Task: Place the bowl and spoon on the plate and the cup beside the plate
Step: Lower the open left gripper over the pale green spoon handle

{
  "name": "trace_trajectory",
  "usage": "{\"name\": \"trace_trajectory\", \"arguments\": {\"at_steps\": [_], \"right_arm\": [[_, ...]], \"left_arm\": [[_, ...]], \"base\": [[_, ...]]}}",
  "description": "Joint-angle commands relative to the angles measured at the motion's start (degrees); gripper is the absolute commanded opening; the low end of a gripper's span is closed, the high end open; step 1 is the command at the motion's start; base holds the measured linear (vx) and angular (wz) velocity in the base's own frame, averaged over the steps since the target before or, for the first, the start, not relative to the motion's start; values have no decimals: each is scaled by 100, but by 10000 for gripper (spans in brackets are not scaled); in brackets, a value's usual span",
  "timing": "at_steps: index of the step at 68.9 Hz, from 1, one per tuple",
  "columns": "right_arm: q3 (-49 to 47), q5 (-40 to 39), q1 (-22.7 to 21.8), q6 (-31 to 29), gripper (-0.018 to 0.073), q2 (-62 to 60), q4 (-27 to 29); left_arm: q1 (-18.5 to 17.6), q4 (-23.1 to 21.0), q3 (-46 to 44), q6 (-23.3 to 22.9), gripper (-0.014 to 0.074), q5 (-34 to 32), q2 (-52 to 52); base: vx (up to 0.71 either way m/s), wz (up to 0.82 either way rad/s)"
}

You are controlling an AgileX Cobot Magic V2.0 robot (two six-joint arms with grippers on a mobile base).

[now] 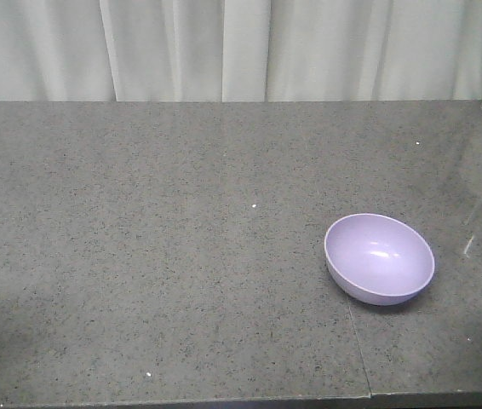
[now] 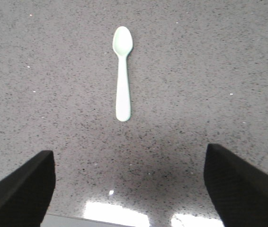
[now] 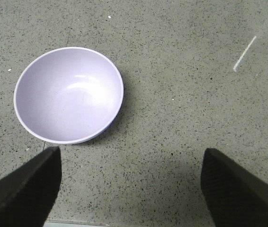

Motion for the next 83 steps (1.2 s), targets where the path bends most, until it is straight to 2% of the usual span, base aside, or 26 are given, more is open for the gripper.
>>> {"name": "trace_trajectory", "arguments": {"at_steps": [1, 16, 33, 50, 66, 83], "right_arm": [[-184, -331, 4, -55, 594, -8, -36], [-184, -330, 4, -55, 594, -8, -30], [-184, -330, 4, -55, 594, -8, -30], [-184, -337, 4, -55, 594, -8, -30], [-184, -348, 4, -55, 594, -8, -24], [-184, -353, 4, -55, 594, -8, -18]], "left_arm": [[-4, 175, -332, -35, 599, -221, 334], [200, 178, -1119, -35, 575, -264, 1545], [687, -143, -1565, 202, 575, -323, 2757], [1125, -845, -1570, 595, 575, -702, 3642], [1192, -923, -1576, 758, 575, -1118, 4106], [1192, -917, -1576, 773, 575, -1262, 4573]], "base": [[0, 0], [0, 0], [0, 0], [0, 0], [0, 0], [0, 0]]}}
